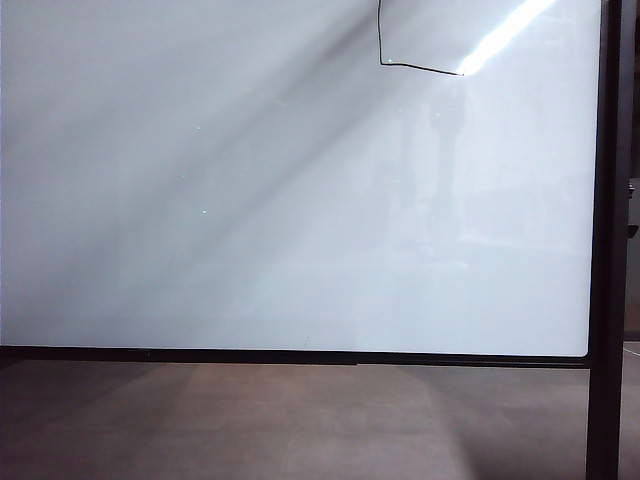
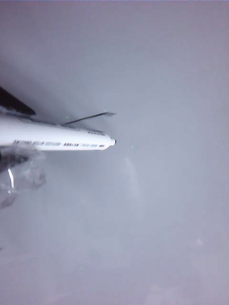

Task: Reach to the right to find the marker pen, pick it up, and write the number 8 on the whiteboard.

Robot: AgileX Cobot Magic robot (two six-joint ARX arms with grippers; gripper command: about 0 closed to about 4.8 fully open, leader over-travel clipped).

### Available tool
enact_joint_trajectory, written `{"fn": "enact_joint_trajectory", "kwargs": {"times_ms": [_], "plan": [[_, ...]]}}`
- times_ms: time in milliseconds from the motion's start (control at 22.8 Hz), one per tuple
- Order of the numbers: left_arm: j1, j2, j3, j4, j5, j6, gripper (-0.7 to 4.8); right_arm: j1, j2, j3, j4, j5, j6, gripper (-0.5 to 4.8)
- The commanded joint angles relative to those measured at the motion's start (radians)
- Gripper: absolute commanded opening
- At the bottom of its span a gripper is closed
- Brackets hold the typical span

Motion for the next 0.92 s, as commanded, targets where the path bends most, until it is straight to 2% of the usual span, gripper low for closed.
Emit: {"fn": "enact_joint_trajectory", "kwargs": {"times_ms": [44,570,921], "plan": [[0.001,-0.006,0.003,0.012,0.0,0.0,-0.05,0.004,0.037,0.078,-0.059,-0.044,-0.01,-0.05],[0.001,-0.006,0.003,0.012,-0.003,0.0,-0.05,0.028,0.078,0.115,-0.06,-0.058,-0.011,-0.05],[0.001,-0.006,0.003,0.012,-0.003,0.0,-0.05,0.019,0.077,0.123,-0.056,-0.025,-0.021,-0.05]]}}
